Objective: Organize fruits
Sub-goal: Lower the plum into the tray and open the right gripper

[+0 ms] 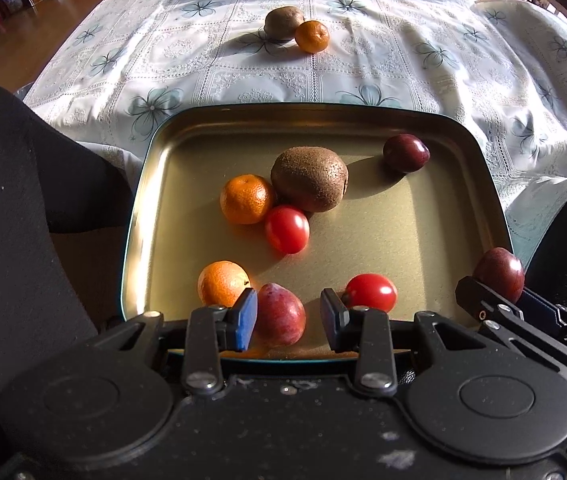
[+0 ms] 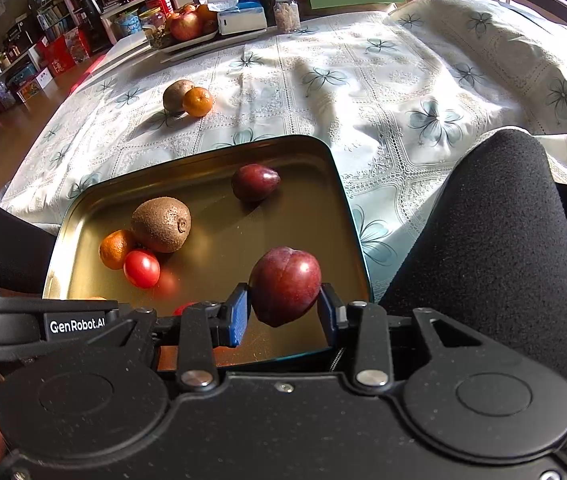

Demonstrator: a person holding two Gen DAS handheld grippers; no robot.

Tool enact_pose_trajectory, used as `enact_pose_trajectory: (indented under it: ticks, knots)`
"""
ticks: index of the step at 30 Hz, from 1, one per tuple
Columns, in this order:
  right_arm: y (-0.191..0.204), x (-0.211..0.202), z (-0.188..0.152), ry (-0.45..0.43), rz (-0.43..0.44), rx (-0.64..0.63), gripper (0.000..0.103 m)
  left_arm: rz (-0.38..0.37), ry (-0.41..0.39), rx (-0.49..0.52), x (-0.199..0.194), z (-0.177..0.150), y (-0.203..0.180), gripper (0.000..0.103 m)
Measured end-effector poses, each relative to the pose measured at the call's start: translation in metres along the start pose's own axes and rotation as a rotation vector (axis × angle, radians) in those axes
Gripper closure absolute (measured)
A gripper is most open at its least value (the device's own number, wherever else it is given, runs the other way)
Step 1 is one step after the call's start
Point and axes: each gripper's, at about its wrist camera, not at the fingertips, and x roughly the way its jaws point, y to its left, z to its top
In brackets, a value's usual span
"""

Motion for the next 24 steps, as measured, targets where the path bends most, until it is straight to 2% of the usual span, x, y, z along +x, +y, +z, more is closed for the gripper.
enact_pose_trajectory:
  ticks: [24]
  knots:
    - [-0.0011,0.0003,0.0003,0.002,0.003,0.002,0.058,0.000,0.017,0.015,0.0038,-0.0013,-0.0014,0.066]
